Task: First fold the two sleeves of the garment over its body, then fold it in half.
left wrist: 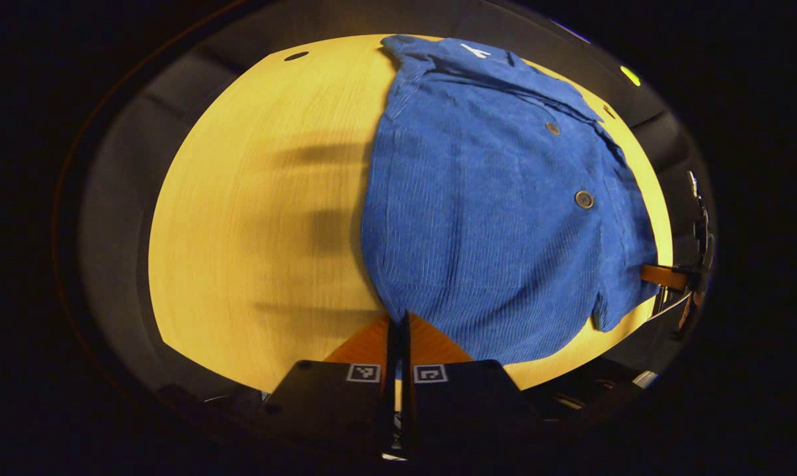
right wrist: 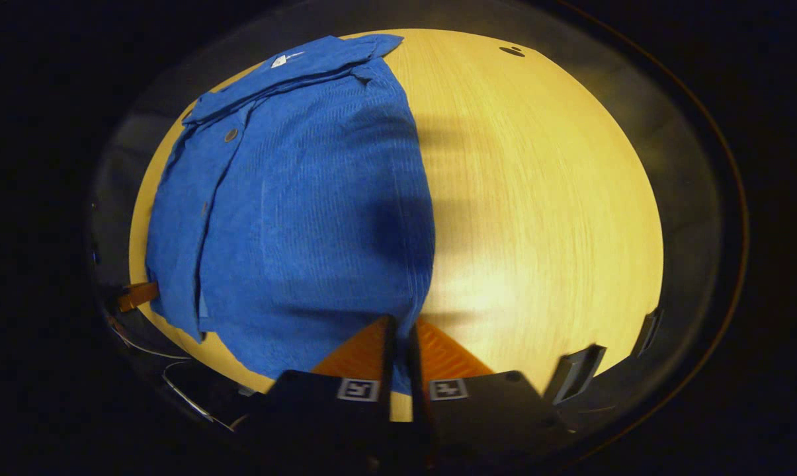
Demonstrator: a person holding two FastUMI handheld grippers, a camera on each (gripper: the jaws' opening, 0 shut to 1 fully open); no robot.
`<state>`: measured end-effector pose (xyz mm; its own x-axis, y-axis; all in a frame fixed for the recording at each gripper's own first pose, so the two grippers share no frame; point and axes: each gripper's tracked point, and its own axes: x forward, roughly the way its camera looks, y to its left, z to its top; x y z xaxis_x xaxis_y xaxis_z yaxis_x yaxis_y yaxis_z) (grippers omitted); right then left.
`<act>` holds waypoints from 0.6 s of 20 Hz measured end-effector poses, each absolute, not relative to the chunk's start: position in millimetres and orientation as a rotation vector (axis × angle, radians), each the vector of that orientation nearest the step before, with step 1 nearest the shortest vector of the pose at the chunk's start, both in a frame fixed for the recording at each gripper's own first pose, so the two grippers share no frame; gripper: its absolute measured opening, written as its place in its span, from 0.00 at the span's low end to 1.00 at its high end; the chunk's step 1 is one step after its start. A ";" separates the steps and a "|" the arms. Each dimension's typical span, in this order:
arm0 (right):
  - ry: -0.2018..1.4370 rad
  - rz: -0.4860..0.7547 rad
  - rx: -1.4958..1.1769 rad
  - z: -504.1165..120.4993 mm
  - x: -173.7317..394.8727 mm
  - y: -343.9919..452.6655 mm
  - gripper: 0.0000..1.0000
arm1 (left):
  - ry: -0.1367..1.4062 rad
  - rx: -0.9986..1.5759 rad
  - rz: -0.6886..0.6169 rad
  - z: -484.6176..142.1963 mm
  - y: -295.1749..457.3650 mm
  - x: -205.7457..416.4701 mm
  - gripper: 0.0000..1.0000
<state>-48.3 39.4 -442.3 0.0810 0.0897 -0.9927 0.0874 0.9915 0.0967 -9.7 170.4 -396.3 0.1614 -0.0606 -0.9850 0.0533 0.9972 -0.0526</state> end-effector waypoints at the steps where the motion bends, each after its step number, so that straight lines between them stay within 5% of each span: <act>1: 1.485 0.019 0.159 -441.6 -46.8 39.4 0.05 | 1.413 -0.017 -0.089 -393.0 172.3 -11.6 0.00; 12: 1.371 0.067 0.324 -358.3 -15.3 70.6 0.01 | 1.334 -0.231 -0.255 -326.1 152.8 1.6 0.00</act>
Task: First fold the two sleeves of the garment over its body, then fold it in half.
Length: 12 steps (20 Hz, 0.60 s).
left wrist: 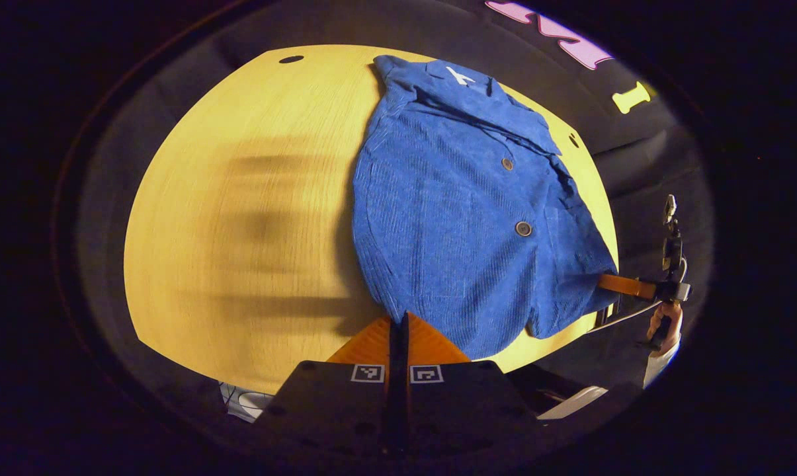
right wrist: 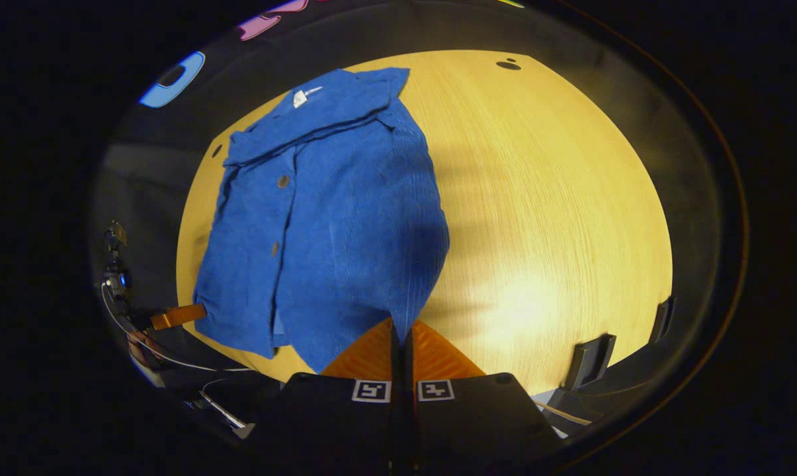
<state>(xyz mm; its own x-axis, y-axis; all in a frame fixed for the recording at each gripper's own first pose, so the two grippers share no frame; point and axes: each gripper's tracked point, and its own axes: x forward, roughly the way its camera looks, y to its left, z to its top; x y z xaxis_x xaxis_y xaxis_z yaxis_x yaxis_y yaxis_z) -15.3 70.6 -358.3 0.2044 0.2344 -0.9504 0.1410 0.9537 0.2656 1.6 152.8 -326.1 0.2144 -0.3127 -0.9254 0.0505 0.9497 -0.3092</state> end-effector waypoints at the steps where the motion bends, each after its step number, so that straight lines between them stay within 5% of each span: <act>1: 1.353 0.077 0.319 -344.7 -7.0 73.3 0.01 | 1.320 -0.235 -0.275 -311.5 152.7 7.1 0.00; 12: 1.162 0.081 0.271 -242.8 157.4 84.3 0.01 | 1.201 -0.137 -0.364 -191.2 157.0 137.9 0.00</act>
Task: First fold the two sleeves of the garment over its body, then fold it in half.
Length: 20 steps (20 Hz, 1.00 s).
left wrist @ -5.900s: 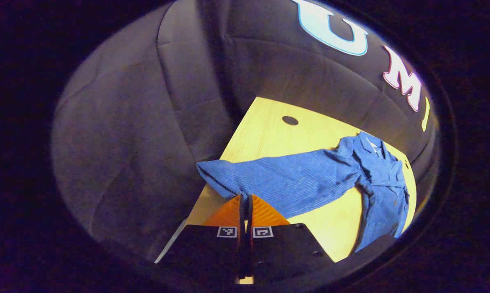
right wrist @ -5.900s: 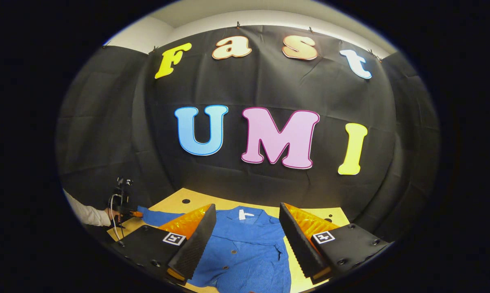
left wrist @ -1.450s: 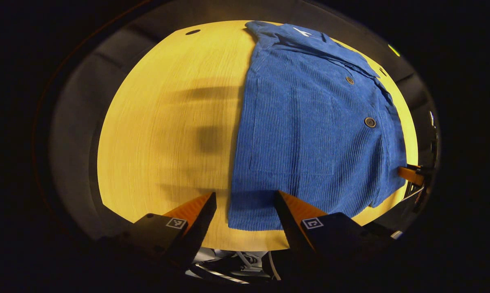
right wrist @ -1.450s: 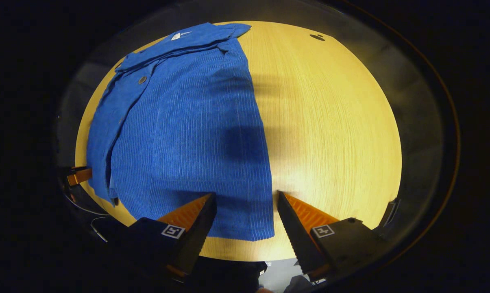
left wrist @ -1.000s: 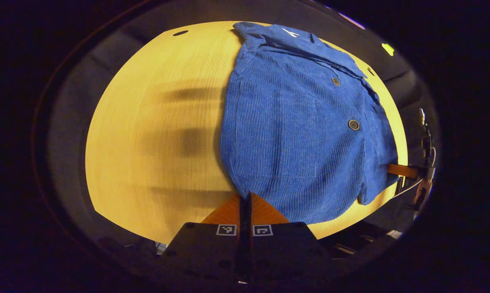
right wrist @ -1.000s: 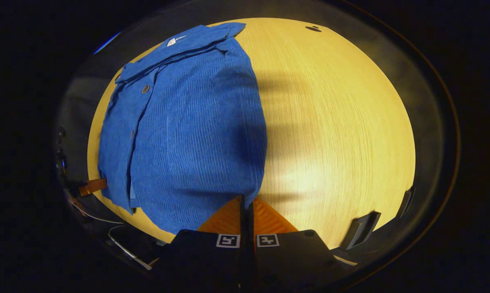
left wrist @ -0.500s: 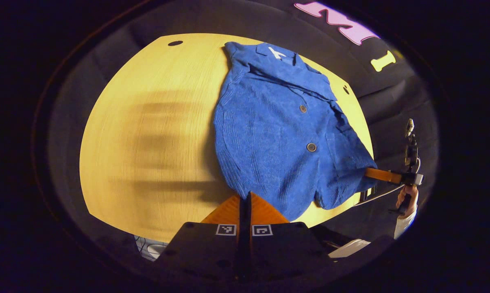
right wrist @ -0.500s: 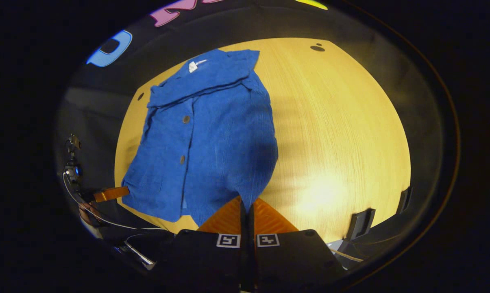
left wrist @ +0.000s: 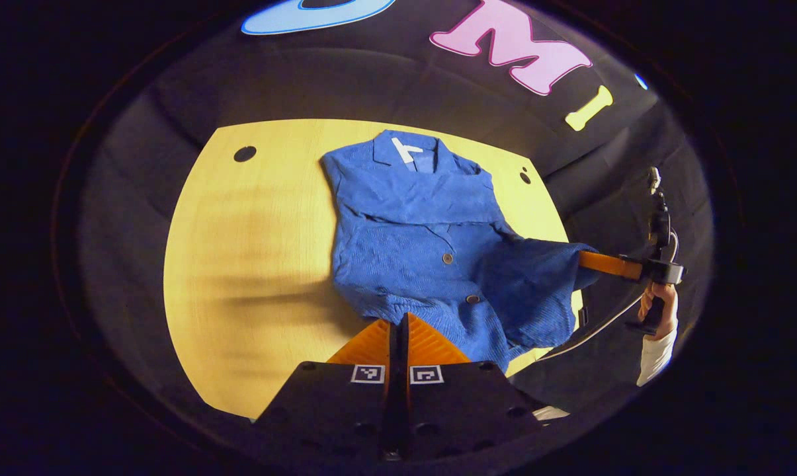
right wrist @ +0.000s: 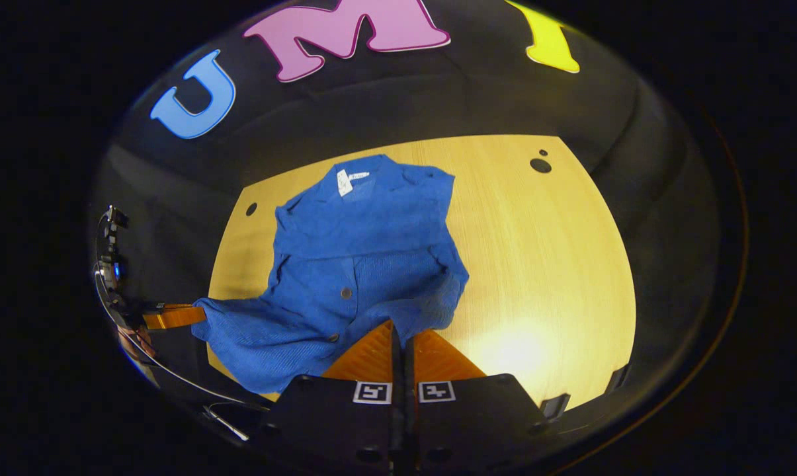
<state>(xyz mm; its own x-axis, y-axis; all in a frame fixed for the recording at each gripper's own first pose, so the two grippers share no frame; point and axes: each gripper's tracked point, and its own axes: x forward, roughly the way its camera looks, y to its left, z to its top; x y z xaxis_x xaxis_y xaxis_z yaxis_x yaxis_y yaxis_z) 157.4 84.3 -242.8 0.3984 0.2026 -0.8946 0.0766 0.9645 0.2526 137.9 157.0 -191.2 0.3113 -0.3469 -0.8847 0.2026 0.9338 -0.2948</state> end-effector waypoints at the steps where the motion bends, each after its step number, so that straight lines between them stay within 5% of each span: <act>1: 1.150 0.075 0.274 -239.7 180.8 82.3 0.01 | 1.208 -0.151 -0.356 -187.3 156.5 156.2 0.00; 12: 1.142 0.048 0.301 -320.5 425.5 46.1 0.00 | 1.226 -0.189 -0.171 -236.5 184.4 374.9 0.00; 20: 1.193 0.089 0.272 -402.0 462.1 58.6 0.04 | 1.306 -0.194 -0.088 -296.6 197.1 408.2 0.00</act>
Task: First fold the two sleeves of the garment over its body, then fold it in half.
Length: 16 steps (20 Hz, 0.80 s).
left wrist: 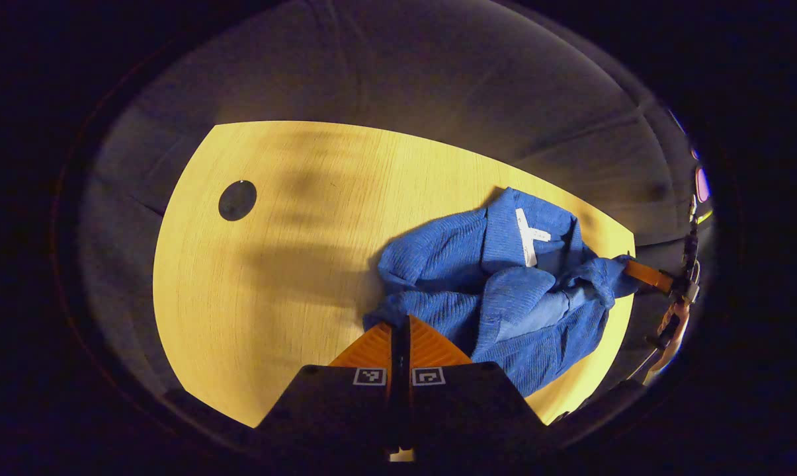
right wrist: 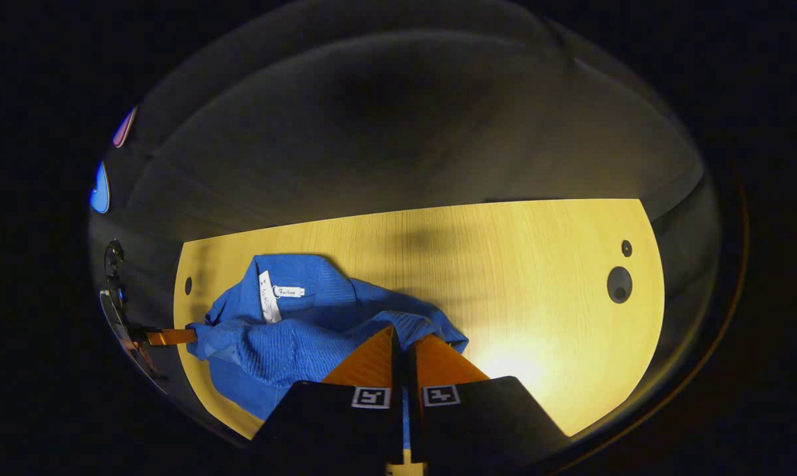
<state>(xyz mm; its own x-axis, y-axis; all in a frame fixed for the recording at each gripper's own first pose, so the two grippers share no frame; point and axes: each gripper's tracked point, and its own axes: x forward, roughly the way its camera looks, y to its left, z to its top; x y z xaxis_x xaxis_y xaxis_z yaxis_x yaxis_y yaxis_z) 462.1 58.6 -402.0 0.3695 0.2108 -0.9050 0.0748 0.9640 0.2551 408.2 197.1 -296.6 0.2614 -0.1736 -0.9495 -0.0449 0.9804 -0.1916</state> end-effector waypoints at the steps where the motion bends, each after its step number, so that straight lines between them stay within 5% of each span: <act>1: 1.172 0.097 0.325 -406.5 471.9 63.3 0.08 | 1.282 -0.221 -0.106 -294.7 191.0 414.3 0.04; 4: 1.071 0.042 0.495 -383.9 504.4 58.3 0.55 | 1.221 -0.276 -0.120 -279.0 189.1 428.6 0.22; 6: 1.024 0.007 0.517 -376.6 514.8 43.4 0.89 | 1.186 -0.261 -0.104 -277.5 196.2 434.2 0.45; 7: 1.021 0.000 0.503 -377.2 512.0 36.6 0.89 | 1.154 -0.273 -0.092 -270.4 196.8 440.0 0.58; 8: 1.023 -0.002 0.480 -375.5 509.0 31.4 0.90 | 1.089 -0.303 -0.079 -261.0 199.1 448.5 0.57; 9: 1.023 0.005 0.467 -376.4 509.0 36.4 0.78 | 1.014 -0.367 -0.070 -252.2 197.0 460.9 0.59; 10: 1.033 0.013 0.459 -373.8 505.0 37.7 0.91 | 0.907 -0.463 -0.052 -238.1 192.5 477.0 0.60; 12: 1.057 0.035 0.459 -382.5 500.3 42.7 0.91 | 0.809 -0.618 -0.057 -214.5 182.2 488.4 0.70; 13: 1.057 0.041 0.457 -385.9 500.0 41.7 0.92 | 0.823 -0.593 -0.031 -216.8 191.1 482.1 0.82; 16: 1.078 0.080 0.418 -391.9 495.9 46.7 0.91 | 0.874 -0.527 -0.028 -205.7 199.8 456.3 0.82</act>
<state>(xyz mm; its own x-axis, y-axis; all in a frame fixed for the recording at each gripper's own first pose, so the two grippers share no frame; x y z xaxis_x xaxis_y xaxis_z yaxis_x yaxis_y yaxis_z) 495.9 46.7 -391.9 0.4779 0.2649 -0.8375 0.1379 0.9190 0.3693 456.3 199.8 -205.7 0.6501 -0.2341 -0.7229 -0.1880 0.8723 -0.4515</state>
